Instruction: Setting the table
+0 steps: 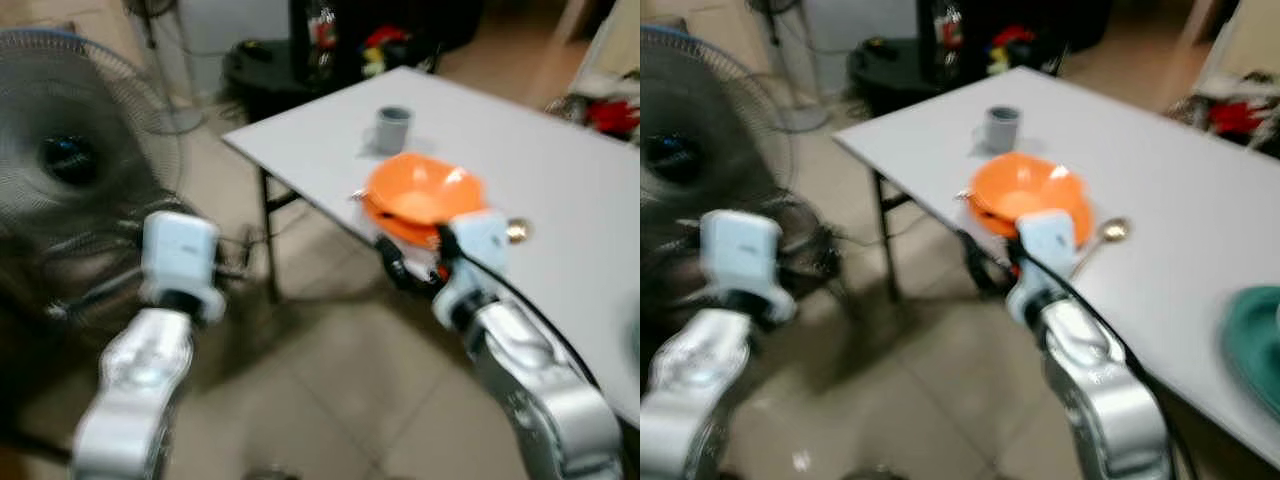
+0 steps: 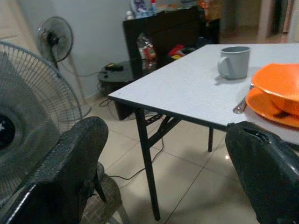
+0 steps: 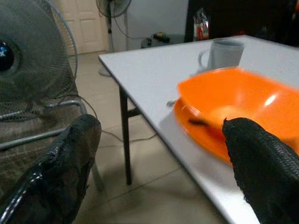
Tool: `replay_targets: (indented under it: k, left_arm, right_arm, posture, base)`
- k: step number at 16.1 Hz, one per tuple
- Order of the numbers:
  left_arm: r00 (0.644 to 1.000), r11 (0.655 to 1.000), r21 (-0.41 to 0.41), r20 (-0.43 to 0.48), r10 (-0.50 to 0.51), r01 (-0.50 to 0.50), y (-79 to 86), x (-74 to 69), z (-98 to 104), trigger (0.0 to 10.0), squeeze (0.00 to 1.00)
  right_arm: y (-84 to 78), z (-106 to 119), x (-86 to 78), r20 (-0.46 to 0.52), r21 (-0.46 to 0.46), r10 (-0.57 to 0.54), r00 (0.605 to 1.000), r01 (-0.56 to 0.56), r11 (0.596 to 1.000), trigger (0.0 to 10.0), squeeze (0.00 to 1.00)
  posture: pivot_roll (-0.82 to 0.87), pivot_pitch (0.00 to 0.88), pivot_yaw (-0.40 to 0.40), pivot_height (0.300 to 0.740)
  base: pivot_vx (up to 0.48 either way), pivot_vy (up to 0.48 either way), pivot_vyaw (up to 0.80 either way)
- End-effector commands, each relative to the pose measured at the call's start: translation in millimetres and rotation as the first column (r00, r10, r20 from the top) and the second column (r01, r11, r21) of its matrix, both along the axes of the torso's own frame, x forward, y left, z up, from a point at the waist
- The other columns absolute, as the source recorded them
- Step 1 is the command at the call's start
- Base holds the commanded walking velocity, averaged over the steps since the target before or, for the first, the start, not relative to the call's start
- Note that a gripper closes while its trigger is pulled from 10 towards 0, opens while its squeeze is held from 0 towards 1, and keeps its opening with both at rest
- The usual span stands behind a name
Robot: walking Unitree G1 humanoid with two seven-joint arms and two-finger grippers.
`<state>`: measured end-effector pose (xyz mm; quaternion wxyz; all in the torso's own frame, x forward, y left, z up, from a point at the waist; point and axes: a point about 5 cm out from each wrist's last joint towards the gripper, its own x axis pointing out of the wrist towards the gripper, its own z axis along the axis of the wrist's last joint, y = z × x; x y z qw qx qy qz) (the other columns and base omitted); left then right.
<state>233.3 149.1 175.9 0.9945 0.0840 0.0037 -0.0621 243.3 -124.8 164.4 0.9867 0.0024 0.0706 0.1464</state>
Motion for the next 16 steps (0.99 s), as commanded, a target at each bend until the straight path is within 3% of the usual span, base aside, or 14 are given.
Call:
replay_targets:
  k: [1, 16]
  left_arm:
    - [1.000, 1.000, 0.022, 0.016, 0.018, -0.018, 5.3, 0.2, 4.2, 10.0, 0.00]
    - [1.000, 0.999, 0.046, 0.023, 0.004, -0.005, 7.2, -2.2, 6.7, 10.0, 0.00]
  right_arm:
    - [4.4, 5.2, 0.6, 0.029, 0.017, 0.027, 0.999, -0.027, 0.999, 10.0, 1.00]
    - [9.0, 3.3, 0.6, 0.028, 0.045, 0.058, 0.998, -0.059, 0.997, 10.0, 1.00]
  posture:
    - [0.07, 0.041, 0.018, 0.740]
    - [0.08, 0.041, 0.017, 0.740]
  base:
    - [0.000, 0.409, 0.00]
    - [0.000, 0.407, 0.00]
